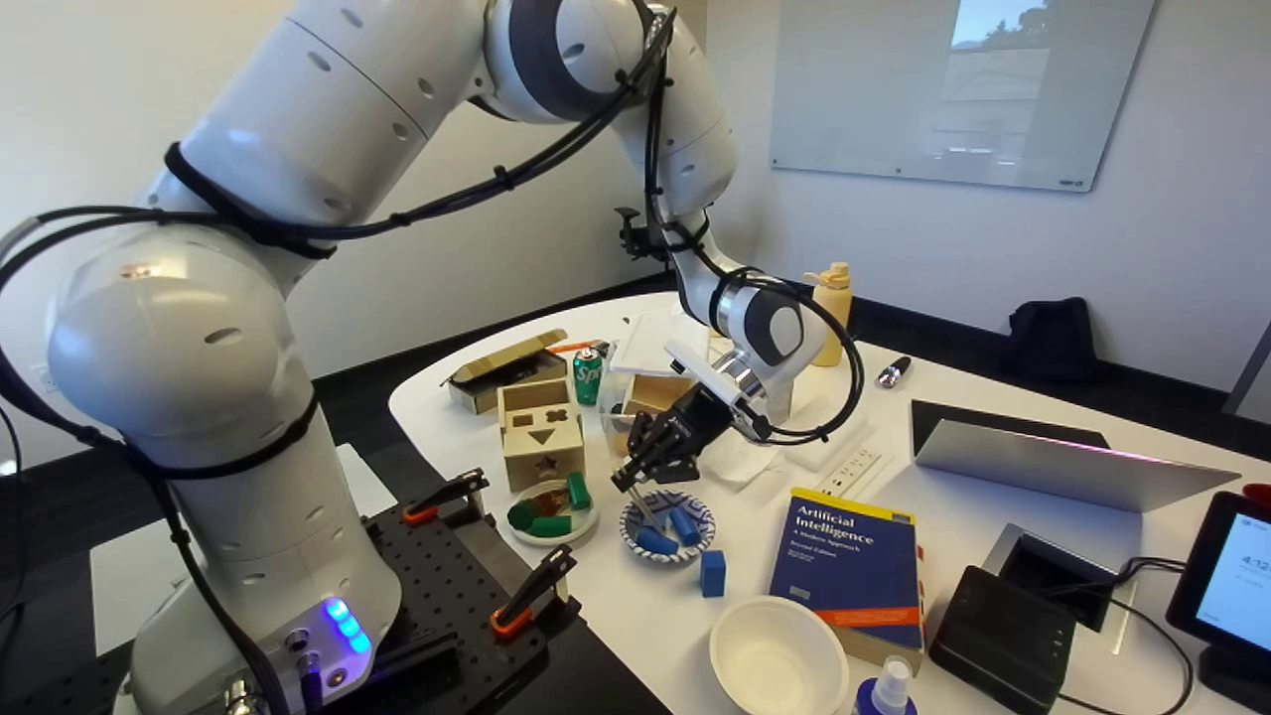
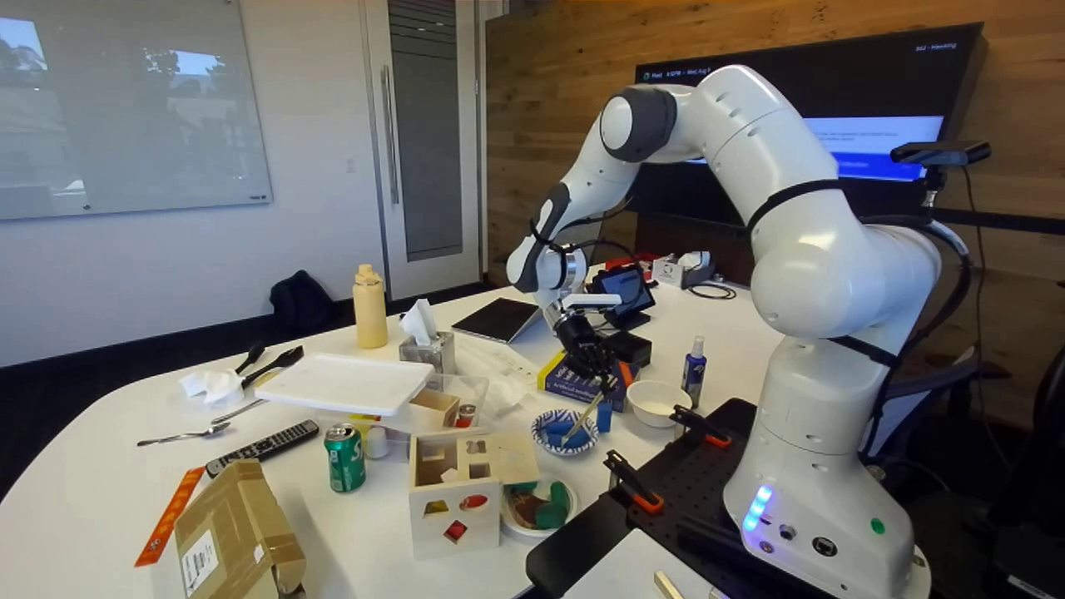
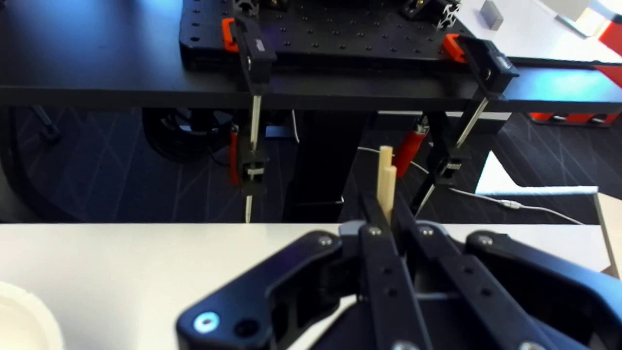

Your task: Pick up the sticks from the table and mix the objects in the bowl

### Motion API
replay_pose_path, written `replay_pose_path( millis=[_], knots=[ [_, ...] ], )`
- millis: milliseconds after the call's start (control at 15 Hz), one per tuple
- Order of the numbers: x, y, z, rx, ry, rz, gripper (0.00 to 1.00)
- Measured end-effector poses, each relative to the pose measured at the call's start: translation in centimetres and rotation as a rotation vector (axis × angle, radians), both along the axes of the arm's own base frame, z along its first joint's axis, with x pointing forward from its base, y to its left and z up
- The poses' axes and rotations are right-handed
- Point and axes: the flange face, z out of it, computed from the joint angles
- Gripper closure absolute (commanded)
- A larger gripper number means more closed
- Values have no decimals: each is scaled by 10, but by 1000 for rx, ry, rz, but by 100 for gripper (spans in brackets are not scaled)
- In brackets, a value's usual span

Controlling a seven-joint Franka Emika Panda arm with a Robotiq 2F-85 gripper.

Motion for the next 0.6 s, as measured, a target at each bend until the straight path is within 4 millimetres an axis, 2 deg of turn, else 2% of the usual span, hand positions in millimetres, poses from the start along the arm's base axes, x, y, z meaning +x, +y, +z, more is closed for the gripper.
replay_pose_path(
  millis=[267,600],
  knots=[
    [2,11,-1,29,15,-10,98],
    [12,6,0,-17,-27,36,98]
  ],
)
